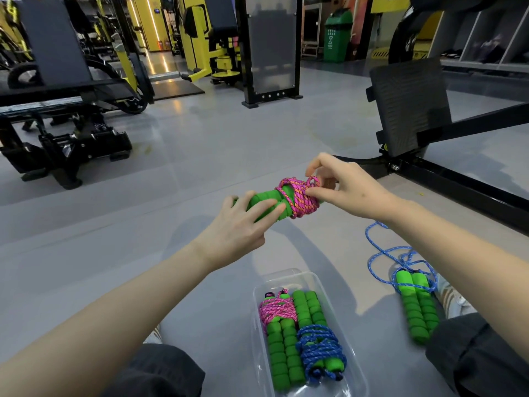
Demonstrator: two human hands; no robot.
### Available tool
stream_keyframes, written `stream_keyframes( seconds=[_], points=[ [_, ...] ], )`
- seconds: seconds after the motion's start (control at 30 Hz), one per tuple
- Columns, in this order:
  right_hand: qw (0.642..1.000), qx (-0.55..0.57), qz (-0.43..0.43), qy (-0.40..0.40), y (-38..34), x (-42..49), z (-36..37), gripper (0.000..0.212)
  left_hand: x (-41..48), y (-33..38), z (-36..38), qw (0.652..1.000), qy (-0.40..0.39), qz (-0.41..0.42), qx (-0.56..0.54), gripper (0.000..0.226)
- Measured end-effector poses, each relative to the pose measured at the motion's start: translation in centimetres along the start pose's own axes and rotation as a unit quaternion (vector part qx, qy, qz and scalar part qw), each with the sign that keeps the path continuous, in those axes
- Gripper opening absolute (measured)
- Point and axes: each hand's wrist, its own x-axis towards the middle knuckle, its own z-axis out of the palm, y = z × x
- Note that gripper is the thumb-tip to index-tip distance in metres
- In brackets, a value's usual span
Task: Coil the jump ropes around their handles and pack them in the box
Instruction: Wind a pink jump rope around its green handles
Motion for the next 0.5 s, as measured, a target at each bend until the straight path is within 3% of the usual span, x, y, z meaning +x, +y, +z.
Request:
stream_keyframes(
  seconds=[0.2, 0.33, 0.5],
  points=[
    [0.989, 0.043, -0.017, 0.143, -0.1, -0.6, 0.7, 0.021, 0.2, 0.6, -0.3, 0.999, 0.015, -0.017, -0.031, 0.051],
    [0.958, -0.115, -0.144, 0.220, 1.1, -1.1, 1.5, 0.023, 0.6, 1.5, -0.4, 0.999, 0.024, -0.006, -0.041, 0.051],
    [0.902, -0.250, -0.265, 0.230, 2.6, -2.0, 1.6, 0.023, 0.4, 1.9, -0.1, 0.999, 0.043, 0.016, -0.023, 0.050]
  ],
)
